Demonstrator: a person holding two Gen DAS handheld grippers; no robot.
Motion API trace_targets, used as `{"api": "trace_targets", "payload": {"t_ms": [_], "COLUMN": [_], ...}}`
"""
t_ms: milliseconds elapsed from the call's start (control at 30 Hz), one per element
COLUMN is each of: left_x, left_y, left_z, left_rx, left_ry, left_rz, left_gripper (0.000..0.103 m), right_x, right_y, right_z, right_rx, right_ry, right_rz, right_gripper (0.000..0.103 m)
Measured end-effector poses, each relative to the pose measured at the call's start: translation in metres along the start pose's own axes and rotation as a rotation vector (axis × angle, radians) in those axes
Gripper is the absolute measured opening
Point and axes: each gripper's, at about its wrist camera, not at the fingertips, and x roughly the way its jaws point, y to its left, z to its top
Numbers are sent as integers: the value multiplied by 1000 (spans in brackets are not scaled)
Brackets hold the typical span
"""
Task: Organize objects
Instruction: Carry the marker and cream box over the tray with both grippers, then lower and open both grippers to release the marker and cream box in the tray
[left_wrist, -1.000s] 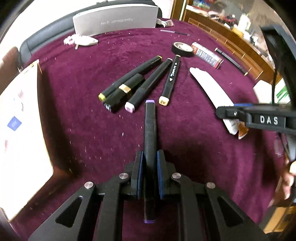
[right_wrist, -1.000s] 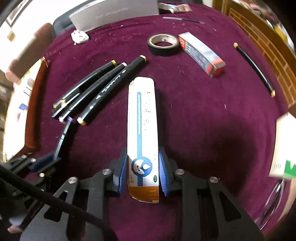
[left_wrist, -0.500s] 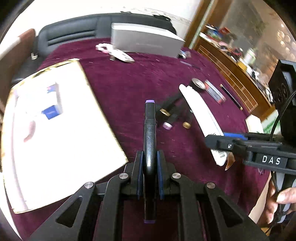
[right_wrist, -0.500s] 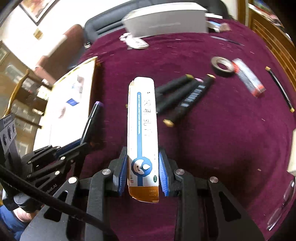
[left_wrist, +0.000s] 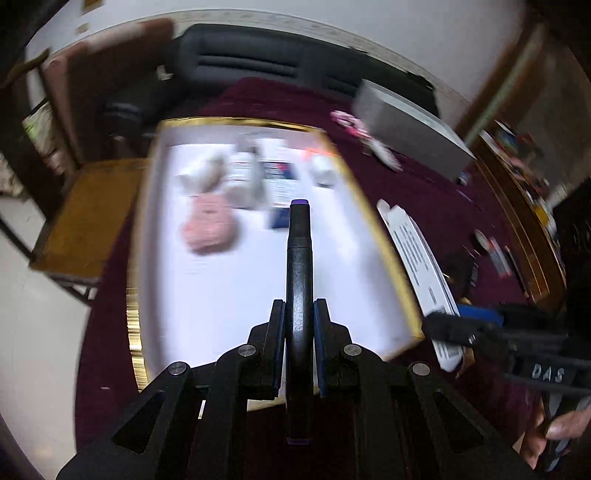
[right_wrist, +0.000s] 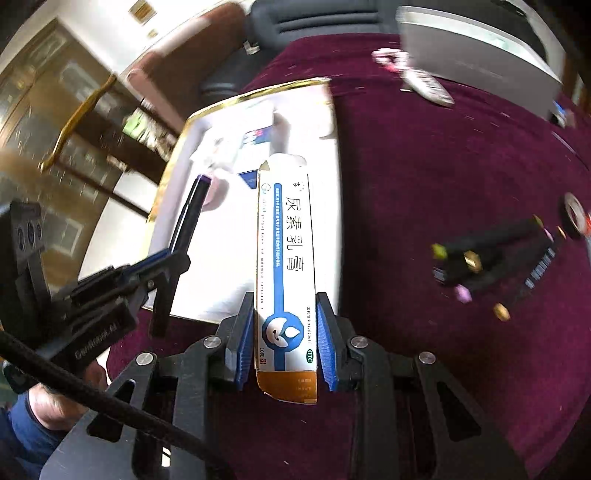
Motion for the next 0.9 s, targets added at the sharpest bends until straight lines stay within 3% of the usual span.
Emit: {"api": "trace_targets", "payload": {"t_ms": [267, 533, 900], "left_x": [7, 14, 22], "left_y": [49, 68, 74], "left_z": [2, -2, -4], "left_rx": [-89, -123, -113], "left_ry": [-3, 8, 11], "left_rz": [50, 82, 115], "left_gripper": [12, 12, 12], "right_x": [46, 87, 105], "right_y": [51, 62, 70], "right_z": [23, 34, 36], "right_rx": [-95, -108, -104], "right_ry": [52, 112, 132], "right_rz": [-2, -14, -18], "right_gripper": [28, 28, 28]}}
